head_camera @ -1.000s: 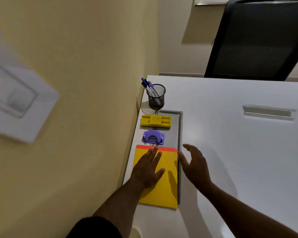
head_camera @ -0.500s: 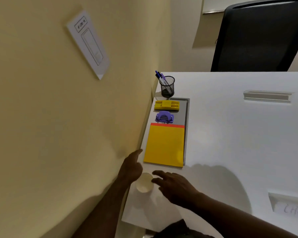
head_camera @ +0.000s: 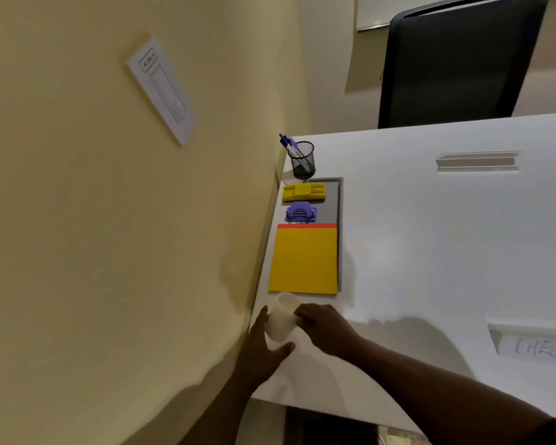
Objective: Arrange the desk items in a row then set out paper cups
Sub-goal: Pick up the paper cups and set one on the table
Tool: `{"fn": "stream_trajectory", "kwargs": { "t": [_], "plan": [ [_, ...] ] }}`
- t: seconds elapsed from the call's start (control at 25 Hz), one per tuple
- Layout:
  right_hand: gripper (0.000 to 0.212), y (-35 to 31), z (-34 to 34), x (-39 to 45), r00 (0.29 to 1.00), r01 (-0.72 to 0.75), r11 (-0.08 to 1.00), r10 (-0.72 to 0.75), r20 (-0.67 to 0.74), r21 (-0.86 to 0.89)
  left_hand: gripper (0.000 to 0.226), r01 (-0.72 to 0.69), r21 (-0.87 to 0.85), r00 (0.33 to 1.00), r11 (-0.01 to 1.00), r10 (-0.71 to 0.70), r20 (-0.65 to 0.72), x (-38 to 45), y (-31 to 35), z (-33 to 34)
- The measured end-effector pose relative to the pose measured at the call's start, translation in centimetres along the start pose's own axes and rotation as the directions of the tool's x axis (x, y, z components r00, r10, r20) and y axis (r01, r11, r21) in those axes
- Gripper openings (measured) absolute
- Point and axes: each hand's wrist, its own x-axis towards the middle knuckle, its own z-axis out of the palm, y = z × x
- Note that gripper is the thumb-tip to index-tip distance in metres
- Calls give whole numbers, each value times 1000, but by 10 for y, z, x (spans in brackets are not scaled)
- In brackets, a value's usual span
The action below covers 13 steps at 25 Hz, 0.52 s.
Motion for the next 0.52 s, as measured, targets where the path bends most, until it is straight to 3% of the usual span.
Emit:
{"fn": "stream_trajectory", "kwargs": {
  "t": [0.2, 0.36, 0.52],
  "plan": [
    [14, -9, -61, -11, 978, -208, 879, 188, 89, 429, 98, -236, 157, 943, 959, 265, -203, -6, 51, 10],
    [21, -14, -89, -27, 989, -146, 886, 123, 82, 439, 88, -355, 303, 876, 885, 427, -222, -14, 80, 8],
    [24, -27, -98, -39, 995, -101, 883, 84, 57, 458, 83, -305, 290, 894, 907, 378, -242, -31, 91, 3]
  ]
}}
